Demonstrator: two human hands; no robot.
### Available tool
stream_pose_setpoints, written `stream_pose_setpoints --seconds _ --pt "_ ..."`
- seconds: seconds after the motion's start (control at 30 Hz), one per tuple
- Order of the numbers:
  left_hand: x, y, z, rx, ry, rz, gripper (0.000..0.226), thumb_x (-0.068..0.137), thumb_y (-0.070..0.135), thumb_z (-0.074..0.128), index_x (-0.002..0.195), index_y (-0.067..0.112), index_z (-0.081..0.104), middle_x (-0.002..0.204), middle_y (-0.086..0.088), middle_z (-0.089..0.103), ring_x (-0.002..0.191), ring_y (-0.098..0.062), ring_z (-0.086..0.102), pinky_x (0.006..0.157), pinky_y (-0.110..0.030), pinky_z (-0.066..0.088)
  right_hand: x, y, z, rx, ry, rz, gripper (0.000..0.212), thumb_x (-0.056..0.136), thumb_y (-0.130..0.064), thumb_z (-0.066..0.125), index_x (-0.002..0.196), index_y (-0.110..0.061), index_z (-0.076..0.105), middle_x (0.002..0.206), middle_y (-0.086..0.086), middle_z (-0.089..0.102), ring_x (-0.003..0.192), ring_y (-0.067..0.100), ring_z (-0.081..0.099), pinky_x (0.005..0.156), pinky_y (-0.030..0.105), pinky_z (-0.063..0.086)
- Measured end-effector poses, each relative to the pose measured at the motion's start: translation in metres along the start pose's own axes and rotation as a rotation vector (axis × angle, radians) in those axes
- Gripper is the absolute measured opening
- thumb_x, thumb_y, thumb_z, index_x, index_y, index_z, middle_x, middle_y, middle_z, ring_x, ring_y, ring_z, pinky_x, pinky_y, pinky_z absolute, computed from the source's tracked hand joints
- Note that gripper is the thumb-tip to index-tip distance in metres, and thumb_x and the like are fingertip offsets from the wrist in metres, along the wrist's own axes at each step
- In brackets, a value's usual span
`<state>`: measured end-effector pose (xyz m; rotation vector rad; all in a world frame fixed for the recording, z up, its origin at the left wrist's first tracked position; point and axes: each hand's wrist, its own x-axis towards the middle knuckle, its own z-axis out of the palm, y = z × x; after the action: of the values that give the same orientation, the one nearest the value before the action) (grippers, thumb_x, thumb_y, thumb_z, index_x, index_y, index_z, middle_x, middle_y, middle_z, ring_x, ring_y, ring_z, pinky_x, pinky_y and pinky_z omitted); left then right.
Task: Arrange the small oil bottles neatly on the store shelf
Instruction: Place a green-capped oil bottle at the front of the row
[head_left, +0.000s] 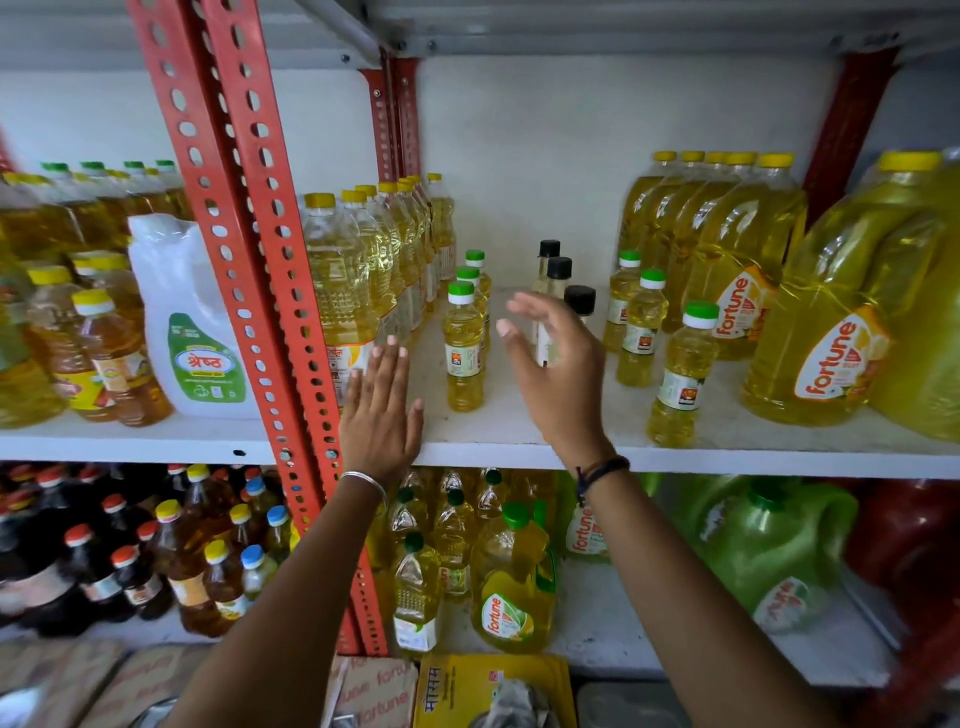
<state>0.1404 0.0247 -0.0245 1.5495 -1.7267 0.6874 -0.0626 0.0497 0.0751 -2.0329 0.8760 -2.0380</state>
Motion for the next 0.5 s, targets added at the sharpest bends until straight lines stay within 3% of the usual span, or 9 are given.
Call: stream_pose_setpoints --seconds 0.13,0.23,0.37,0.5 --pt "-0.005 -0.002 0.008 0.010 -0.006 0.007 0.063 0.094 0.033 0.027 0.151 0.006 0.016 0.158 -0.010 0.016 0.147 -0.021 0.010 0.119 -0.040 0.000 0.009 0.012 0.038 0.082 -0.150 0.243 0.033 0.086 -0.016 0.065 0.117 -0.010 0.057 0.116 0.006 0.066 0.105 0.006 0.057 0.091 0.009 0.041" --pt "-0.005 -0.005 0.010 0.011 -0.007 0.018 0.064 0.094 0.033 0.026 0.152 0.008 0.011 0.159 -0.008 0.013 0.148 -0.020 0.007 0.119 -0.040 0.001 0.021 0.027 0.060 0.105 -0.184 0.412 0.040 0.087 -0.018 0.063 0.124 -0.010 0.050 0.127 0.007 0.060 0.112 0.012 0.054 0.097 0.022 0.041" --pt "-0.006 -0.005 0.011 0.001 -0.009 0.027 0.064 0.095 0.034 0.025 0.152 0.009 0.011 0.159 -0.008 0.012 0.148 -0.021 0.008 0.119 -0.040 0.001 0.033 0.046 0.078 0.013 -0.270 0.435 0.041 0.090 -0.019 0.059 0.128 -0.010 0.046 0.128 0.008 0.060 0.116 0.019 0.056 0.095 0.029 0.043" --pt "-0.007 -0.007 0.012 -0.008 -0.006 0.035 0.064 0.095 0.034 0.025 0.152 0.009 0.011 0.160 -0.008 0.011 0.148 -0.021 0.009 0.119 -0.040 0.001 0.039 0.056 0.084 0.016 -0.302 0.429 0.031 0.088 -0.018 0.061 0.118 -0.014 0.057 0.113 0.007 0.067 0.102 0.019 0.062 0.084 0.026 0.044"
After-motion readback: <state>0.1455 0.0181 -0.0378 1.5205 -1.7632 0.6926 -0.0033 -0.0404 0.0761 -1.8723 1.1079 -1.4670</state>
